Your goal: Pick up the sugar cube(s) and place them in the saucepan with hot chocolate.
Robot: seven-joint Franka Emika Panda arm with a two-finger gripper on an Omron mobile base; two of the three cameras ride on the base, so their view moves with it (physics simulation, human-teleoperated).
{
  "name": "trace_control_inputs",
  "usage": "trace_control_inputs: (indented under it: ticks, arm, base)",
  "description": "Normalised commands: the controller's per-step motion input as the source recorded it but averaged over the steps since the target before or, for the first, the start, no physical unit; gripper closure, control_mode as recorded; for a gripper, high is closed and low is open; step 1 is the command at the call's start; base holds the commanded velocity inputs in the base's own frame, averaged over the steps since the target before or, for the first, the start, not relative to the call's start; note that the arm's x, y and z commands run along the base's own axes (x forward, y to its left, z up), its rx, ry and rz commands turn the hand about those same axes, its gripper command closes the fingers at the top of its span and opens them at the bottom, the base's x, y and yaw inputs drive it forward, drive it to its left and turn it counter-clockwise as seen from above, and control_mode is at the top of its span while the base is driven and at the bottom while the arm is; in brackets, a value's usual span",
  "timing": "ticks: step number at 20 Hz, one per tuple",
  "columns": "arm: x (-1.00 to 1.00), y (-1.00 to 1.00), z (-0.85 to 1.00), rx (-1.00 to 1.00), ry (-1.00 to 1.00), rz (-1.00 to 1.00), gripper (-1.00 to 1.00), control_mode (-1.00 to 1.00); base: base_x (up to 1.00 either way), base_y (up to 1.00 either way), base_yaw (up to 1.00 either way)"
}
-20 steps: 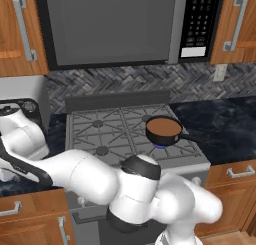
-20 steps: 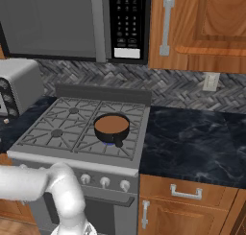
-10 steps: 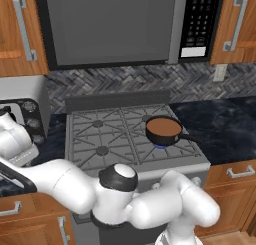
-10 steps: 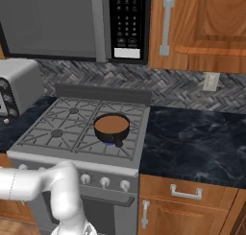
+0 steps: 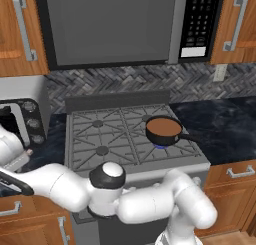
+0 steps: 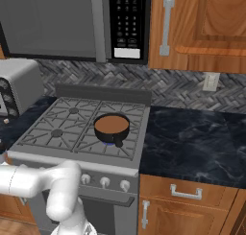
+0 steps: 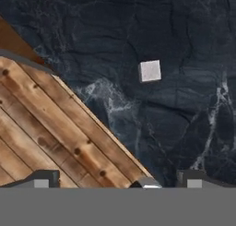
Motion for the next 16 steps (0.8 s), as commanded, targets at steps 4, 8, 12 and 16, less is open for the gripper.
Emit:
trace_control_inputs:
  ticks: [4, 8, 12, 16]
  arm:
    - [0.36, 0.14, -0.11, 0.00, 0.01, 0.07, -1.00, -1.00]
    - [0.34, 0.03, -0.31, 0.00, 0.00, 0.06, -1.00, -1.00]
    - [0.36, 0.02, -0.29, 0.00, 0.02, 0.02, -1.00, -1.00]
    - [0.25, 0.16, -0.25, 0.00, 0.05, 0.00, -1.00, -1.00]
  base:
    - [0.00, 0.00, 0.00]
    - [0.00, 0.00, 0.00]
    - [0.00, 0.00, 0.00]
    - [0.00, 0.00, 0.00]
